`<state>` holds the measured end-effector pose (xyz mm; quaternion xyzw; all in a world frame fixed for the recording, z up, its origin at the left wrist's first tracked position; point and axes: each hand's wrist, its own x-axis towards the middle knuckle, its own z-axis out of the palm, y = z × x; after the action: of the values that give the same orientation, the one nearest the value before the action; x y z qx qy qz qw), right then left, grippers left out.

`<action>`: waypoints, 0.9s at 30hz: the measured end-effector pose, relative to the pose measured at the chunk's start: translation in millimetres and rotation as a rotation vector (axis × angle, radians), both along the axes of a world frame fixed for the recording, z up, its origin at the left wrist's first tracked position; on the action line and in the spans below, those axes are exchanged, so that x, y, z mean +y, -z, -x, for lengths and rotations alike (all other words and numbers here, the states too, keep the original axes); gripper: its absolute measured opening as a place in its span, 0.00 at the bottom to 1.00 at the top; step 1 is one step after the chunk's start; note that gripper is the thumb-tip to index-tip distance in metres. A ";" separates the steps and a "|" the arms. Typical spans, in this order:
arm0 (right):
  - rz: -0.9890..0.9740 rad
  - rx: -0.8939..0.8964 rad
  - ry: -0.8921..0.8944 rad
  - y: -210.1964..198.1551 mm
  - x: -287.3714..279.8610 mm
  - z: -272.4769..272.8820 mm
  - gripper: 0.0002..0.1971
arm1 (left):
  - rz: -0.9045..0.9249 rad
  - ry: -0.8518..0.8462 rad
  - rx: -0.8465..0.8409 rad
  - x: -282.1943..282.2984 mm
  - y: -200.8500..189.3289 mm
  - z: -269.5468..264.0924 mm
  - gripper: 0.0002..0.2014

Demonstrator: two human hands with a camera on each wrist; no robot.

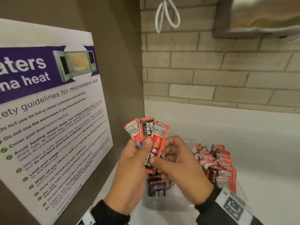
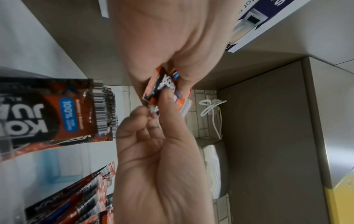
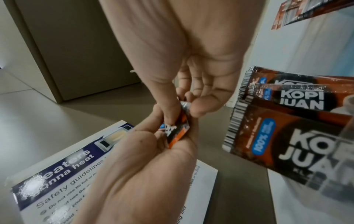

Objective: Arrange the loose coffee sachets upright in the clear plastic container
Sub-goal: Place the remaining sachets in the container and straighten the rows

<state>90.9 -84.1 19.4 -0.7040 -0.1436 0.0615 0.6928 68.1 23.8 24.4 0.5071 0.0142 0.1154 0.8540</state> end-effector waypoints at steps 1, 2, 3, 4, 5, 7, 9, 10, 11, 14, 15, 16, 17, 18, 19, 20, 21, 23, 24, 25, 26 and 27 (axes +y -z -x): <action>-0.025 -0.008 0.018 0.8 -0.1 -0.8 0.15 | 0.029 0.014 0.009 -0.4 -1.5 0.5 0.11; -0.040 -0.032 0.039 1.9 -0.6 -2.2 0.14 | 0.032 0.029 0.019 0.0 -2.0 0.5 0.11; -0.041 -0.069 0.065 3.6 -1.5 -4.0 0.14 | 0.007 0.035 0.028 0.8 -1.9 0.1 0.12; -0.026 -0.114 0.095 5.7 -2.9 -6.2 0.13 | -0.032 0.031 0.036 1.4 -1.3 -0.5 0.12; -0.003 -0.154 0.120 7.2 -4.0 -7.8 0.12 | -0.070 0.023 0.041 1.6 -0.9 -1.4 0.12; -0.004 -0.190 0.137 10.1 -6.4 -10.7 0.09 | -0.128 -0.004 0.052 2.2 -1.2 -3.7 0.10; -0.148 -0.140 0.141 11.2 -9.6 -13.4 0.08 | -0.164 -0.021 0.058 2.4 -0.9 -6.4 0.10; -0.226 -0.099 0.153 11.8 -12.5 -15.8 0.08 | -0.186 -0.025 0.060 2.6 -1.0 -7.4 0.10; -0.279 -0.081 0.168 12.1 -16.1 -18.2 0.09 | -0.209 -0.031 0.063 2.6 -1.2 -8.0 0.10; -0.133 -0.210 0.108 13.1 -24.9 -25.4 0.07 | -0.257 -0.038 0.060 1.2 -0.5 -10.4 0.11; -0.031 -0.267 0.058 12.8 -25.5 -25.2 0.09 | -0.257 -0.032 0.055 0.2 -1.0 -11.4 0.11; 0.056 -0.307 0.015 12.5 -25.6 -24.6 0.10 | -0.244 -0.027 0.047 -0.6 -1.6 -12.4 0.12; 0.101 -0.319 -0.013 11.6 -25.2 -23.2 0.11 | -0.218 -0.020 0.034 -1.3 -2.6 -13.4 0.13; 0.110 -0.317 -0.035 9.5 -24.7 -21.5 0.12 | -0.185 -0.015 0.019 -1.5 -3.8 -14.0 0.13; 0.106 -0.322 -0.047 8.3 -24.3 -20.5 0.12 | -0.150 -0.004 0.005 -1.9 -5.6 -14.4 0.12; 0.098 -0.351 -0.039 7.4 -24.4 -19.9 0.12 | -0.116 0.010 -0.006 -1.6 -6.9 -14.2 0.12; 0.106 -0.401 -0.014 6.8 -24.8 -19.6 0.11 | -0.085 0.027 -0.012 -1.2 -7.8 -13.5 0.13; 0.157 -0.551 0.052 5.5 -25.6 -19.1 0.07 | -0.030 0.061 -0.023 0.0 -8.4 -12.0 0.16; 0.190 -0.634 0.082 5.3 -25.6 -19.2 0.06 | -0.005 0.076 -0.030 0.5 -8.6 -10.8 0.17; 0.217 -0.709 0.109 5.8 -25.9 -19.3 0.07 | 0.028 0.093 -0.036 1.3 -8.6 -9.6 0.19; 0.237 -0.777 0.135 6.2 -26.2 -19.2 0.08 | 0.066 0.113 -0.042 2.0 -8.9 -8.0 0.21; 0.263 -0.842 0.171 6.6 -26.5 -19.1 0.10 | 0.104 0.137 -0.053 3.0 -9.6 -6.2 0.23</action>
<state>110.0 -110.6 12.8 -0.7591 -0.3452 -0.2702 0.4813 74.3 26.8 34.0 0.4589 -0.0369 0.0692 0.8850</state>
